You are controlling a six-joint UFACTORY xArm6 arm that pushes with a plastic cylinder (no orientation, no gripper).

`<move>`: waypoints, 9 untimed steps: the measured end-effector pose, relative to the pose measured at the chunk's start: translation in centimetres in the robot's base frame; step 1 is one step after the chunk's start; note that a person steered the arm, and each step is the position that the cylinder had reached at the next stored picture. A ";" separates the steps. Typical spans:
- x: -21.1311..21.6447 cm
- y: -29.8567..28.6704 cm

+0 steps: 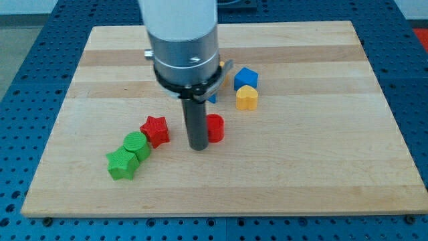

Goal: Place the red circle bottom right to the blue triangle

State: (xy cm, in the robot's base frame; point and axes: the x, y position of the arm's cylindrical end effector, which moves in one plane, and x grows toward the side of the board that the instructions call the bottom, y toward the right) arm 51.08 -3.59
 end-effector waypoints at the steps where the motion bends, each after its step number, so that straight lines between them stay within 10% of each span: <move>1: -0.1 1.8; 9: -3.9 8.7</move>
State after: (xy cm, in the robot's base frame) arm 47.14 5.07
